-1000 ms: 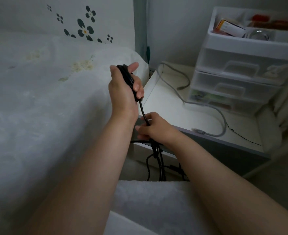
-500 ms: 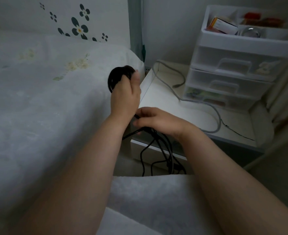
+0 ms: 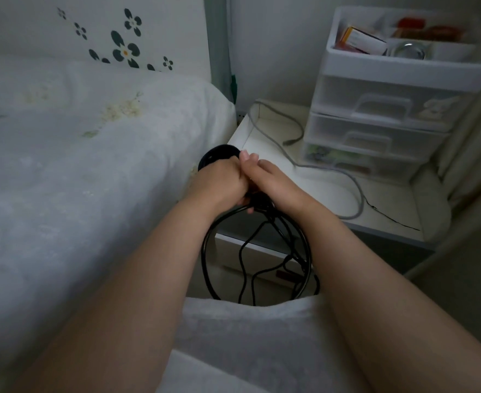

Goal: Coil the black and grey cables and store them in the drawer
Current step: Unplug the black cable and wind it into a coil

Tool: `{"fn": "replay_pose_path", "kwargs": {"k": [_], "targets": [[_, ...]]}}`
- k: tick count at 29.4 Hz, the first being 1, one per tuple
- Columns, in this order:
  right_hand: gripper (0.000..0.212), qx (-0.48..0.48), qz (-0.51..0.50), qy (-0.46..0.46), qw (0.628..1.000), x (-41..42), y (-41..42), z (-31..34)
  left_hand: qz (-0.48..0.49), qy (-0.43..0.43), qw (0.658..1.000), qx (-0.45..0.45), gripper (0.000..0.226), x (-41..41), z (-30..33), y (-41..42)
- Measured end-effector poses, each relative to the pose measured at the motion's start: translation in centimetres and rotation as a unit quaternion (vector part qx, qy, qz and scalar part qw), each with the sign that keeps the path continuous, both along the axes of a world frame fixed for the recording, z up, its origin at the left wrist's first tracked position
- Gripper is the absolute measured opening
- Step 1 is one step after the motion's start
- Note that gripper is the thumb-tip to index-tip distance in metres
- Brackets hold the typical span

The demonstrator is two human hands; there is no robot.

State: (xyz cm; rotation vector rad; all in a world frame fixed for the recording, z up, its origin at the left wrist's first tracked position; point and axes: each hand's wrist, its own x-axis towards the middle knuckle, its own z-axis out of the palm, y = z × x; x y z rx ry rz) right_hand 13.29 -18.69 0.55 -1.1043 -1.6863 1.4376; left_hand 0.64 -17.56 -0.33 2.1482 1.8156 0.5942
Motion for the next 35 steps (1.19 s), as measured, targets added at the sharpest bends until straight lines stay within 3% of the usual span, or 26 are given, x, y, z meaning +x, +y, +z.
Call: {"fn": "replay_pose_path", "kwargs": {"k": [5,8,10,13,15,18,22,29,33,35], "targets": [[0.064,0.011,0.044,-0.034,0.998,0.3,0.4,-0.3,-0.008,-0.002,1.0,-0.028,0.06,0.2,-0.4,-0.1],[0.058,-0.026,0.121,-0.068,0.99,2.0,1.1,-0.1,0.072,-0.036,0.997,-0.009,0.054,-1.0,-0.3,0.7],[0.045,-0.065,0.146,-0.055,0.986,3.2,1.4,-0.1,0.113,-0.102,0.988,-0.004,0.053,-1.8,0.0,1.2],[0.025,-0.05,0.08,0.005,0.996,3.5,1.6,0.1,0.108,-0.207,0.97,-0.063,0.057,-1.7,0.6,0.5],[0.024,-0.039,0.024,0.032,0.998,3.3,1.7,0.3,0.064,-0.243,0.961,-0.112,0.065,-1.2,0.8,-0.1],[0.038,-0.037,-0.017,0.052,0.998,3.2,2.0,0.4,0.007,-0.332,0.926,-0.181,0.064,-1.1,1.2,-0.5],[0.043,0.03,-0.042,0.052,0.997,3.1,2.4,-0.3,-0.03,-0.382,0.888,-0.254,0.063,-1.0,1.2,-1.1],[0.005,-0.005,0.077,0.127,0.989,4.1,2.7,-0.9,0.119,-0.489,0.824,-0.26,0.059,-1.9,0.3,-0.6],[0.015,-0.001,0.088,0.047,0.995,4.4,1.4,0.7,0.162,-0.539,0.795,-0.227,0.052,-3.3,0.1,0.0],[0.049,-0.023,0.09,-0.025,0.995,4.2,0.5,1.4,0.187,-0.517,0.82,-0.159,0.047,-3.7,0.2,0.3]]}}
